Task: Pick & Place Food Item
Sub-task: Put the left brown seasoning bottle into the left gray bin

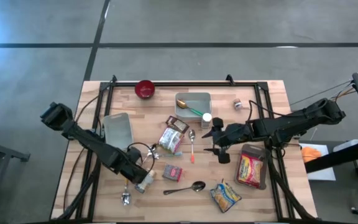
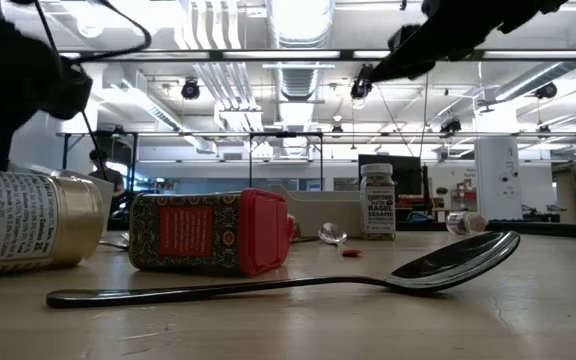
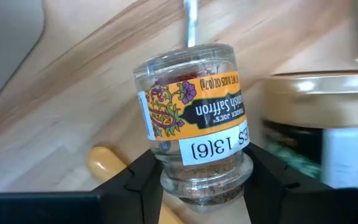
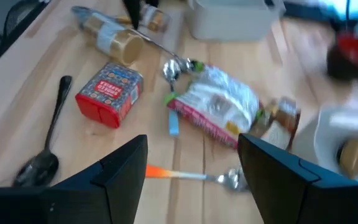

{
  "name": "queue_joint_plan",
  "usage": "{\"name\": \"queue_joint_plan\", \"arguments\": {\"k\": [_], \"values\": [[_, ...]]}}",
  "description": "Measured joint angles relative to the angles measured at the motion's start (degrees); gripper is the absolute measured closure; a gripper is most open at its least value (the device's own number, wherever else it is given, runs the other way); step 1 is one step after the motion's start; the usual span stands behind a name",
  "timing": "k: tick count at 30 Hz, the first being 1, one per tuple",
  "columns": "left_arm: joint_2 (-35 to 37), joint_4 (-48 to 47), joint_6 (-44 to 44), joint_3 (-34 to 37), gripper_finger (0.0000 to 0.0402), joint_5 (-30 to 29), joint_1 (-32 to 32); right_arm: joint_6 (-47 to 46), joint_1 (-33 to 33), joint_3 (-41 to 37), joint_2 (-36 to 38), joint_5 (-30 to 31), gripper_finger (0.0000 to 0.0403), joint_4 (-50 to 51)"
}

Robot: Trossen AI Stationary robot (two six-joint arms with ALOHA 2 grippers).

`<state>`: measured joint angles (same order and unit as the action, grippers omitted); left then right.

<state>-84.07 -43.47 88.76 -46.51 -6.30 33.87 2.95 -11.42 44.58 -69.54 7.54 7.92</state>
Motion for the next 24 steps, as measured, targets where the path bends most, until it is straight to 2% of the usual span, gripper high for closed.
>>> {"name": "queue_joint_plan", "arguments": {"k": [8, 16, 18, 24], "values": [[9.4, 2.7, -6.1, -1.0, 0.0240, -3.6, 0.0, 18.8, -3.4, 0.0, -3.0, 0.0, 0.0155, -11.0], [14.8, 16.4, -18.2, -1.2, 0.0240, -7.4, -1.4, 22.8, -4.8, 2.9, -11.2, -1.0, 0.0155, -25.7], [14.8, 21.4, -22.8, -1.2, 0.0240, -7.0, -2.2, 21.5, -4.9, 5.8, -13.6, -2.8, 0.0155, -26.2], [14.9, 31.4, -33.1, -1.3, 0.0240, -2.3, -3.7, 21.2, -4.9, 15.9, -21.3, -13.7, 0.0155, -25.7]]}}
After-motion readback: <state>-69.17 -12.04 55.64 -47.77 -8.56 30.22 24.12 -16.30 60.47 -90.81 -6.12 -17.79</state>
